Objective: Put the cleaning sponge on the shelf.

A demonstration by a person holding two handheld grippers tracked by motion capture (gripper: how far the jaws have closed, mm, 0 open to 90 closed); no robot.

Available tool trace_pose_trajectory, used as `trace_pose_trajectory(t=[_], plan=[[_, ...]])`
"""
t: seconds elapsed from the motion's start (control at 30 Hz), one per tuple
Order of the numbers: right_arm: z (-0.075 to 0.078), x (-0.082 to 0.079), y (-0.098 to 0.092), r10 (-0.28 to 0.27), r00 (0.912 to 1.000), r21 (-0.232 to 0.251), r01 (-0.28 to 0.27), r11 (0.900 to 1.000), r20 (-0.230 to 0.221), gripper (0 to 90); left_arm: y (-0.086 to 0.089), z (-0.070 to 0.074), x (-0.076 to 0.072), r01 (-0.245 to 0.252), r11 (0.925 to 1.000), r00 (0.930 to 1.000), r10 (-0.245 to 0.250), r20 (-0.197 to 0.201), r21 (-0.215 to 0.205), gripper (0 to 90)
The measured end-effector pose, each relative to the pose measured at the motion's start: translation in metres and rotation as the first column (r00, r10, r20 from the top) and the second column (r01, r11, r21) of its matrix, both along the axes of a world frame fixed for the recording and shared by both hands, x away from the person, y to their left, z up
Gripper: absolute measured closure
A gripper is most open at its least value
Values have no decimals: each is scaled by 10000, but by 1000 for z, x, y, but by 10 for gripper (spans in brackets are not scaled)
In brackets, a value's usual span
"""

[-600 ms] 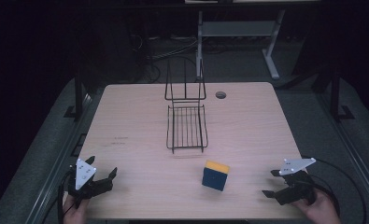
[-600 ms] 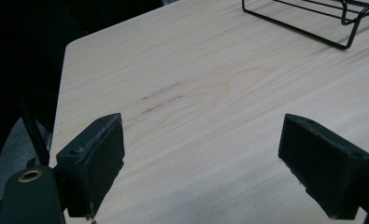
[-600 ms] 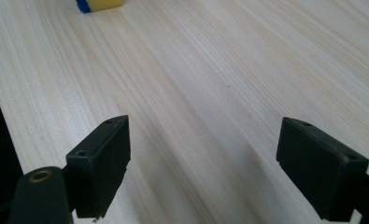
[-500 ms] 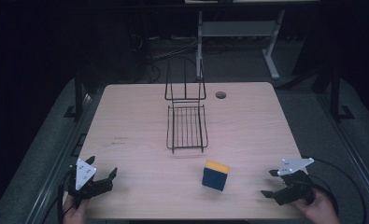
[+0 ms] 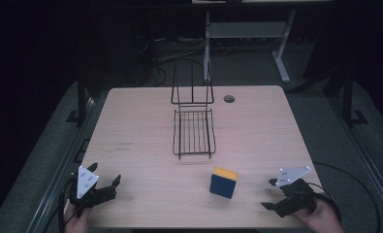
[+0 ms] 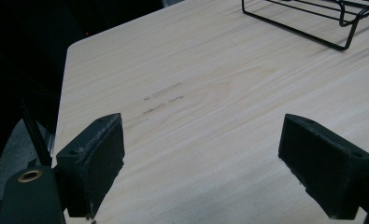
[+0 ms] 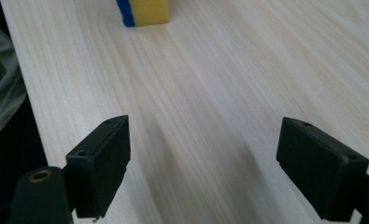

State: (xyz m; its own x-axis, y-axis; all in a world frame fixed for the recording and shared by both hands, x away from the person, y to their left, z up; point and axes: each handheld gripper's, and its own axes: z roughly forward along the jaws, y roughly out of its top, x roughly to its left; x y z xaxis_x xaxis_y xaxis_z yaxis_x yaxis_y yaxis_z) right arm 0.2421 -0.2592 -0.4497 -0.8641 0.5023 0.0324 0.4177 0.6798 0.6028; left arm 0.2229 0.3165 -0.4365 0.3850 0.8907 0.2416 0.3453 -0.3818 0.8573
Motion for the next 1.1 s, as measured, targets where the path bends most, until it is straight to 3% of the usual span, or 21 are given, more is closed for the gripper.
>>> trace_pose_trajectory(t=[0.13, 0.73, 1.1], plan=[[-1, 0, 8, 247, 9996, -39, -248, 9997, -121, 172, 0, 0, 1, 3, 10000, 10000, -3, -9, -29, 139], [3, -2, 52, 1405, 9900, -299, -1401, 9897, 96, 175, -2, -1, 0, 29, 10000, 10000, -29, 13, -81, 139], [7, 2, 69, 1674, 9857, -405, -1666, 9852, 174, 178, -1, 0, 0, 2, 9999, 10000, -2, -18, -159, 139]])
